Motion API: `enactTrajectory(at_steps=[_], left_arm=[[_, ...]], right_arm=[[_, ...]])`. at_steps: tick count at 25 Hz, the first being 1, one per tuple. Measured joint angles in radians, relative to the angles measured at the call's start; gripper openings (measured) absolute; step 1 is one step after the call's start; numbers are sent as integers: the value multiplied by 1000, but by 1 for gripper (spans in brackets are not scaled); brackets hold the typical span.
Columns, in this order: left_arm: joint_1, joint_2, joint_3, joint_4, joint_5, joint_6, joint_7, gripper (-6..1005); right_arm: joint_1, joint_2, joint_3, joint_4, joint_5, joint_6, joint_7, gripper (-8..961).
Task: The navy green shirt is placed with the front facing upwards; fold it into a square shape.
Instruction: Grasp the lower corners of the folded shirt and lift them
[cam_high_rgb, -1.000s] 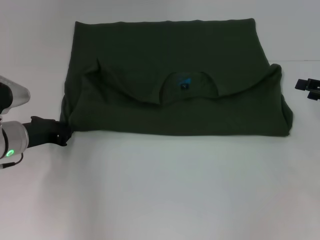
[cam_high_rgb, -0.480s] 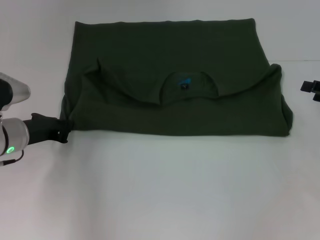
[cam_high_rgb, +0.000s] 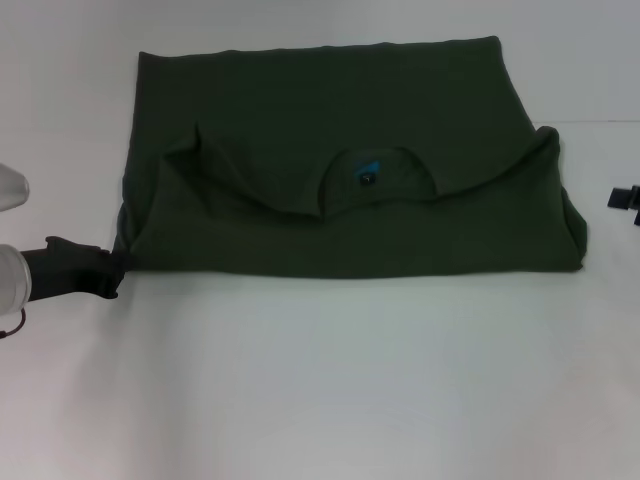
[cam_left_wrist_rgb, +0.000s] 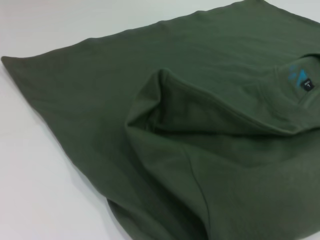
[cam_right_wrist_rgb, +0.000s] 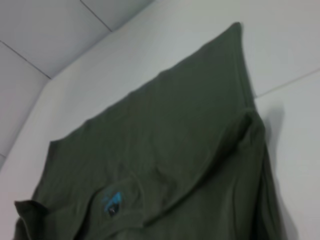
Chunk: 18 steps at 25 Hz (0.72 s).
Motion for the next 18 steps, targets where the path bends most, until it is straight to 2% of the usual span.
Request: enactTrajectory(at_steps=[5,8,18], left_arm=[[7,-1,3,1,0,4,0,-2],[7,-3,3,1,0,4,0,-2],[1,0,3,-4,-1,-1,1,-1]], right_arm=[[3,1,0,6,-38,4,5,703],[11,11,-2,10,-53,10,1,703],[68,91,-40,8,-129,137,-8,703]])
